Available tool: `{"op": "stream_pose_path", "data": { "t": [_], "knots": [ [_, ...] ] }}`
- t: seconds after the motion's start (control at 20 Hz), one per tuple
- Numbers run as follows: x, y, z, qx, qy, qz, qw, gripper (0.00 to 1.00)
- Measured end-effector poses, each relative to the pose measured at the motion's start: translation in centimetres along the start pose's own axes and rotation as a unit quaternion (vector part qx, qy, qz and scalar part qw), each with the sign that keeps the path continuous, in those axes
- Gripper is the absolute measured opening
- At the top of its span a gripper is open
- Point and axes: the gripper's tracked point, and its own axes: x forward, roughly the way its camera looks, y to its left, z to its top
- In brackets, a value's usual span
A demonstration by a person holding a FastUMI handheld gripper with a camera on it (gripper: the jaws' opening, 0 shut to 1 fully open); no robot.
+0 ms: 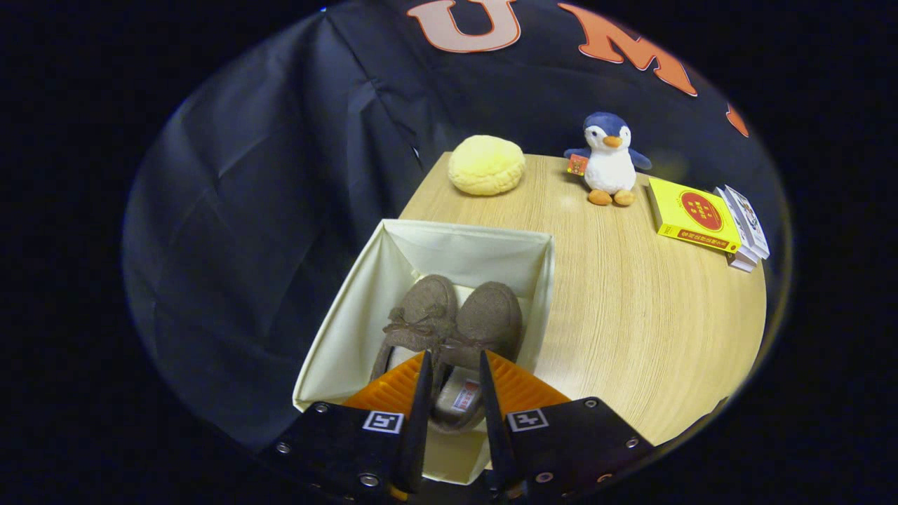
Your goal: Open the storage box then place both shoes into the box .Put the left shoe in first, then the right shoe, with the right side of both shoes facing outward in a uniform manner.
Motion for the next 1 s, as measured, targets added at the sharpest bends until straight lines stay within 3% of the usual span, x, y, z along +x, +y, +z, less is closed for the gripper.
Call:
{"op": "stream_pose_path", "data": {
  "t": [0.25,0.5,0.65,0.8,1.0],
  "knots": [
    [-5.5,-2.6,4.2,-0.012,-0.090,0.004,0.996,0.63],
    [-11.7,-7.7,7.7,-0.010,-0.187,-0.006,0.982,0.77],
    [-15.4,-10.2,9.1,0.007,-0.228,0.010,0.974,0.85],
    [-20.0,-13.7,11.2,0.007,-0.277,0.001,0.961,0.90],
    [-26.4,-18.1,13.7,-0.015,-0.360,-0.033,0.932,0.94]
  ]
}}
